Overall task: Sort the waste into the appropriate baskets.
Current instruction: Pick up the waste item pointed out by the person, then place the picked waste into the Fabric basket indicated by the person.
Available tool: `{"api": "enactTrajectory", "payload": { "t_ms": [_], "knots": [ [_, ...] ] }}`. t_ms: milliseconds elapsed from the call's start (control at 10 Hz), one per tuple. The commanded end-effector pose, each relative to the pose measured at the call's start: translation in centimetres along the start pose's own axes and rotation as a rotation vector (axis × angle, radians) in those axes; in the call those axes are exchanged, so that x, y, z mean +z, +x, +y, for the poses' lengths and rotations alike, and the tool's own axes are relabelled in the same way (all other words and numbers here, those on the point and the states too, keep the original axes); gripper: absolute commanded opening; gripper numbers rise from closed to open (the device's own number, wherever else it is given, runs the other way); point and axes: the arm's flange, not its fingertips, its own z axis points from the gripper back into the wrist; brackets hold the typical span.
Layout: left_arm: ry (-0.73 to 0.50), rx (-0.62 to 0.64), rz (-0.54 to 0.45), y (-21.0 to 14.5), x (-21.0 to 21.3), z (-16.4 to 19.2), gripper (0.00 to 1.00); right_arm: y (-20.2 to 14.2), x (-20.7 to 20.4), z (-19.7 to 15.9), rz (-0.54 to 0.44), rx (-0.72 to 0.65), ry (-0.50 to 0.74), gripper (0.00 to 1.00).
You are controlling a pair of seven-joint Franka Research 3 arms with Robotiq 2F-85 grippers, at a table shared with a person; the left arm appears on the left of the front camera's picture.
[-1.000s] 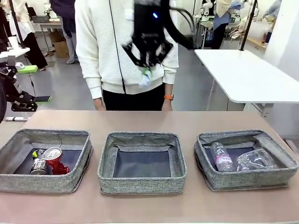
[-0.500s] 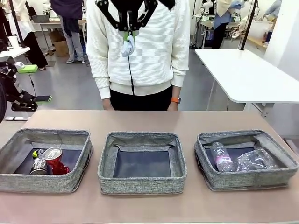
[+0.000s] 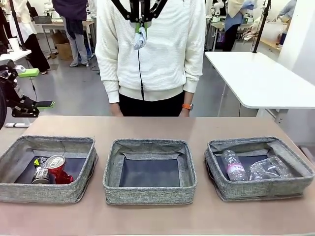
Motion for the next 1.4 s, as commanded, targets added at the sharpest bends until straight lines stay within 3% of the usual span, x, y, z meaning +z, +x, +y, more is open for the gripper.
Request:
{"api": "enactTrajectory", "payload": {
  "t_ms": [0, 100, 200, 1300],
  "knots": [
    [-0.017, -0.006, -0.005, -0.2, 0.0, -0.3, 1.0, 0.9, 1.8, 0.3, -0.06, -0.064, -0.037, 0.09],
    [-0.017, -0.006, -0.005, -0.2, 0.0, -0.3, 1.0, 1.1, 1.7, -0.3, -0.116, -0.089, -0.07, 0.09],
    [-0.017, -0.006, -0.005, -0.2, 0.0, -0.3, 1.0, 0.1, 0.4, -0.4, -0.02, -0.014, -0.009, 0.09],
    [-0.017, -0.006, -0.005, -0.2, 0.0, -0.3, 1.0, 0.1, 0.4, -0.4, -0.02, -0.014, -0.009, 0.09]
  ]
}}
